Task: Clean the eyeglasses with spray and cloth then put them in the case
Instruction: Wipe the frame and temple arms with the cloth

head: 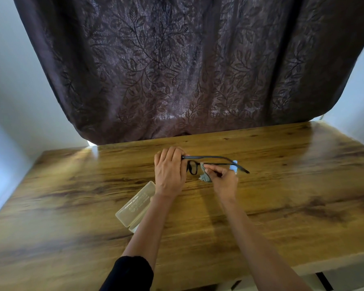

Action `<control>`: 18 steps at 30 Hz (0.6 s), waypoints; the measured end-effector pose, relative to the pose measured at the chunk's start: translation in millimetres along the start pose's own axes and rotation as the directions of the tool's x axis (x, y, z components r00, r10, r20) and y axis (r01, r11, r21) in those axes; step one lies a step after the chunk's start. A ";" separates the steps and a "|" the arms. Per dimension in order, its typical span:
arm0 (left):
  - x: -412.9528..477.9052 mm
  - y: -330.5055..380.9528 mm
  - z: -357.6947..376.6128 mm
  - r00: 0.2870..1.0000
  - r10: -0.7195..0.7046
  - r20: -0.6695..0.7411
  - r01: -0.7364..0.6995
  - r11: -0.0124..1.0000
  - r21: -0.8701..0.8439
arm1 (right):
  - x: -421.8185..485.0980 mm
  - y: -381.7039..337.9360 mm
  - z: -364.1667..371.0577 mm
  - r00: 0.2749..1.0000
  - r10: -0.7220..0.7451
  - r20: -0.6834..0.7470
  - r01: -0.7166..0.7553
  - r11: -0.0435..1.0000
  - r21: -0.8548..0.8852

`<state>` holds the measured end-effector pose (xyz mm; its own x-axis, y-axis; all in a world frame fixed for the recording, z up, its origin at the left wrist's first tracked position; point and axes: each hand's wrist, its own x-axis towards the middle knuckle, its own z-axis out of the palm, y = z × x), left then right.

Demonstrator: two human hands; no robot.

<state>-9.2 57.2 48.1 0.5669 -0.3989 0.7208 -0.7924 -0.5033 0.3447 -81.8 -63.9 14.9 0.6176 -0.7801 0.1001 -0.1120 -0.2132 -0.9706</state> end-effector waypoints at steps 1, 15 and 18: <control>0.0 -1.0 0.1 1.000 -0.028 -0.003 0.028 0.999 0.044 | -1.3 -1.4 -0.5 1.000 0.015 0.009 -0.016 1.000 0.013; -6.0 -8.8 2.6 0.966 -0.260 -0.004 0.257 0.950 0.179 | 7.9 -23.8 -10.8 0.955 0.188 -0.230 -0.090 0.921 0.380; -6.5 -10.5 3.6 0.970 -0.242 -0.013 0.240 0.953 0.187 | 9.8 -32.4 -13.3 0.936 0.153 -0.318 -0.029 0.931 0.363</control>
<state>-3.8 62.4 37.7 0.7389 -0.2550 0.6237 -0.5766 -0.7183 0.3894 -82.5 -72.5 50.2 0.3132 -0.9496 0.0145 0.1600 0.0377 -0.9864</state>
